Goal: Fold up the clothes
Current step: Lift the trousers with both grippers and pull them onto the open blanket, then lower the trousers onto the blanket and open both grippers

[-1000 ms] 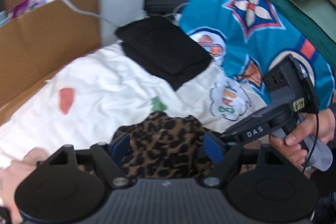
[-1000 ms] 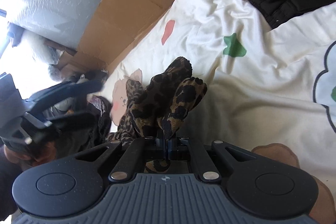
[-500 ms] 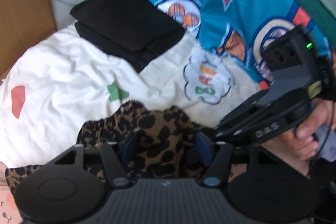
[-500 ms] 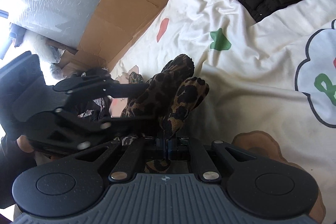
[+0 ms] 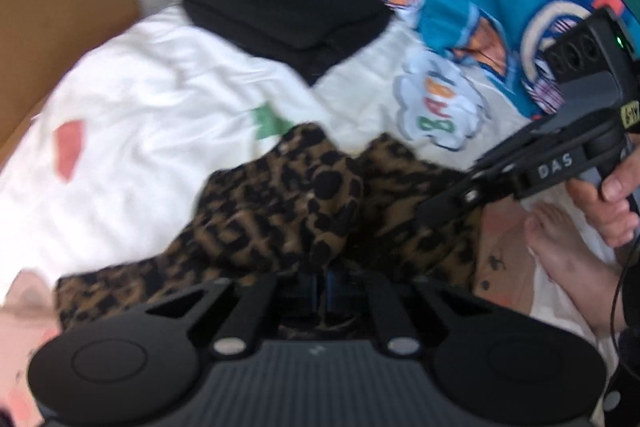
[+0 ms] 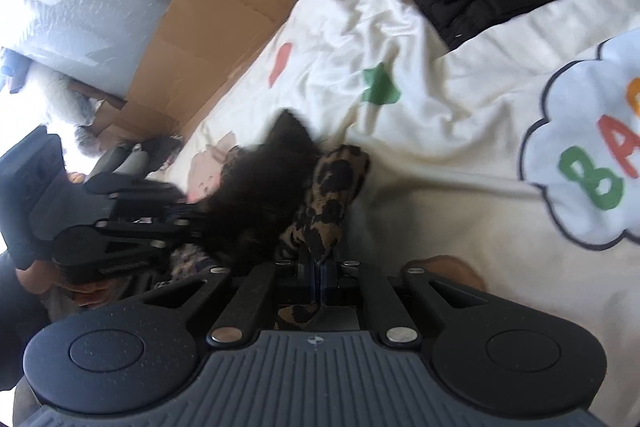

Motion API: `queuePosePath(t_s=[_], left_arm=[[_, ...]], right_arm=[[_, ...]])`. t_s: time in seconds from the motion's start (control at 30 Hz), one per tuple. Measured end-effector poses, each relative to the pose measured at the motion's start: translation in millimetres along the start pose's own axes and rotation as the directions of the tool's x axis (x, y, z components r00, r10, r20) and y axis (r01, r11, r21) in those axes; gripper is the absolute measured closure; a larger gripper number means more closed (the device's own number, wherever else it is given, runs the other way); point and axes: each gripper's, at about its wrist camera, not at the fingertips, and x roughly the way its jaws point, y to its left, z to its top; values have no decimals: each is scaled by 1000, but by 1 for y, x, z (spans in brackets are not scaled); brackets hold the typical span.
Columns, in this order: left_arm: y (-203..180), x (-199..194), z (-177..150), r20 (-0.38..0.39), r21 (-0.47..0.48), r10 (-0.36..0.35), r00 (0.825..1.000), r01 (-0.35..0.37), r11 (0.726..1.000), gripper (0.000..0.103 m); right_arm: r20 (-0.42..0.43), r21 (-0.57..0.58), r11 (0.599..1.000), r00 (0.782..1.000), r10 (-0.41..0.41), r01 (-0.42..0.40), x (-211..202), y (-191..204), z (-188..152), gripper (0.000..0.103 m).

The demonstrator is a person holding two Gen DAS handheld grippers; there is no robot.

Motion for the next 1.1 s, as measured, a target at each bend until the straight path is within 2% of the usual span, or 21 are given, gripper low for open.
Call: queuePosePath(t_s=[0.17, 0.4, 0.8, 0.97, 1.1], left_arm=[[41, -31, -23, 7, -105, 112, 994, -110, 988, 99], [84, -63, -65, 22, -270, 206, 978, -193, 943, 99], [85, -100, -109, 136, -442, 253, 958, -170, 881, 100], [74, -132, -125, 179, -494, 288, 941, -167, 853, 100], [59, -176, -133, 210, -522, 308, 928, -160, 838, 100]], right_arm=[[15, -3, 998, 998, -56, 56, -3, -9, 9, 103], [38, -63, 987, 989, -145, 147, -5, -10, 27, 103], [98, -206, 942, 963, -251, 266, -3, 9, 88, 103], [129, -292, 921, 964, -231, 259, 3, 40, 107, 103], [154, -330, 917, 971, -181, 223, -8, 66, 111, 103]])
